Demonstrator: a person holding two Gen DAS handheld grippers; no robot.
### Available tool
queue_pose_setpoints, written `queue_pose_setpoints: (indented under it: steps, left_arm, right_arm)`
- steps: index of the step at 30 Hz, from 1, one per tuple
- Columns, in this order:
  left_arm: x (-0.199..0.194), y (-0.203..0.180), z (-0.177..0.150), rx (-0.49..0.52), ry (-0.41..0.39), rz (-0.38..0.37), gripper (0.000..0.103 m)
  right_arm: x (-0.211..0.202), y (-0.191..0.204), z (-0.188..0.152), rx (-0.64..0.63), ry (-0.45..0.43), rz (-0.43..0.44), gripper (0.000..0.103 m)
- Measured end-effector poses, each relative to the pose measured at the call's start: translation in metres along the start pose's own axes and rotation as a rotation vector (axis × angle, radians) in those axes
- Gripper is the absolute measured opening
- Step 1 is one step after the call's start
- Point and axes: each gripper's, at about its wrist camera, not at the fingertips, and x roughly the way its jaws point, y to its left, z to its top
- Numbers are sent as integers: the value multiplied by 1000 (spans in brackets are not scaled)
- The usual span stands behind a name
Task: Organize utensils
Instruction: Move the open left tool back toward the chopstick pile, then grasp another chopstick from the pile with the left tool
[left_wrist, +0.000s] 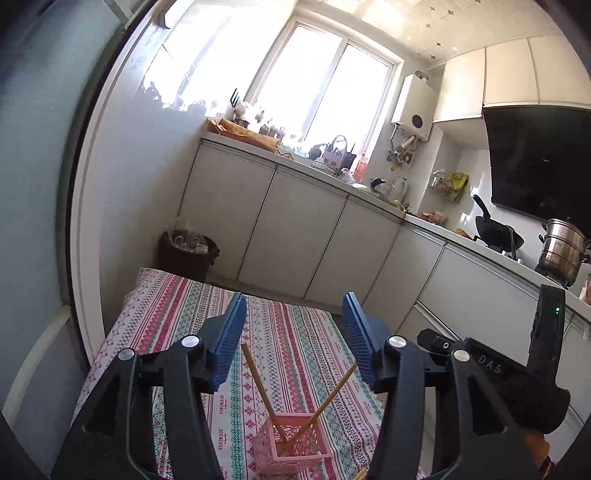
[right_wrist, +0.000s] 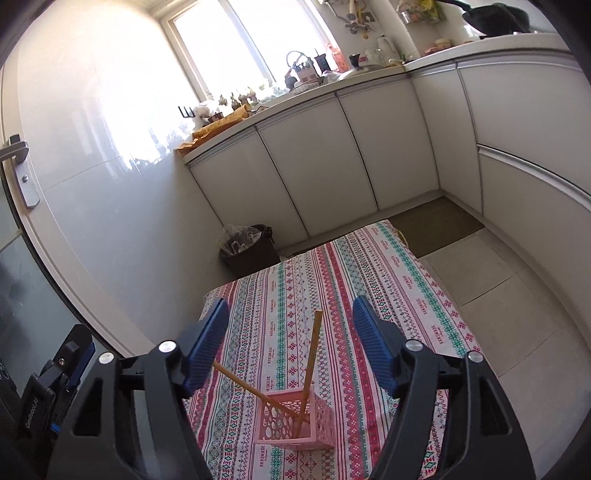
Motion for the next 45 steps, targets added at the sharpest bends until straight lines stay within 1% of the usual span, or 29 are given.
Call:
queue_pose_setpoints:
  steps: [1, 2, 3, 4, 5, 7, 12, 15, 18, 20, 24, 26, 27, 28, 30, 33, 36, 37, 39, 40, 41, 45]
  left_arm:
    - [0, -2, -2, 8, 1, -4, 61]
    - [0, -4, -4, 17, 4, -10, 67]
    - [0, -6, -5, 26, 9, -15, 70]
    - [1, -9, -7, 36, 14, -21, 80]
    - [1, -12, -10, 44, 16, -27, 88]
    - [2, -17, -14, 57, 19, -36, 95]
    - [9, -29, -25, 118, 65, -58, 96]
    - [14, -36, -33, 165, 108, -72, 96]
    - [15, -46, -46, 234, 156, -114, 96]
    - [19, -56, -56, 292, 213, -173, 96]
    - [29, -82, -92, 439, 384, -311, 96]
    - [35, -94, -115, 496, 443, -339, 96]
    - [41, -97, -126, 509, 486, -355, 96]
    - [47, -101, -137, 523, 531, -362, 96]
    - [62, -110, -157, 555, 606, -350, 96]
    - [88, -122, -184, 586, 739, -329, 96]
    - [109, -143, -207, 659, 838, -326, 96]
    - [116, -150, -214, 683, 872, -330, 94]
    - [131, -162, -226, 718, 944, -329, 81]
    - [139, -165, -232, 732, 988, -314, 66]
    - [149, -167, -238, 747, 1027, -286, 56]
    - [180, -170, -253, 829, 1113, -186, 38]
  right_arm:
    - [-3, -5, -2, 14, -5, -3, 79]
    - [-6, -10, -3, 25, -7, -5, 80]
    - [-8, -15, -6, 33, -5, -11, 84]
    - [-10, -20, -8, 41, -1, -17, 89]
    - [-10, -25, -9, 50, 2, -23, 91]
    - [-13, -34, -14, 64, 10, -35, 94]
    - [-17, -54, -28, 66, 26, -62, 96]
    - [-21, -68, -35, 71, 31, -77, 96]
    - [-28, -96, -45, 133, 35, -115, 96]
    - [-33, -126, -53, 229, 48, -157, 96]
    - [-38, -191, -69, 475, 96, -214, 96]
    - [-40, -213, -73, 584, 110, -202, 96]
    - [-41, -221, -73, 625, 109, -189, 96]
    - [-43, -227, -74, 653, 103, -181, 96]
    - [-44, -235, -75, 704, 93, -176, 96]
    - [-37, -247, -78, 789, 126, -131, 96]
    - [-33, -258, -82, 857, 161, -94, 96]
    - [-34, -261, -83, 876, 167, -84, 96]
    - [-34, -266, -83, 908, 172, -62, 96]
    - [-36, -268, -83, 920, 172, -52, 96]
    - [-37, -270, -82, 930, 170, -43, 96]
    - [-42, -279, -81, 948, 168, -28, 96]
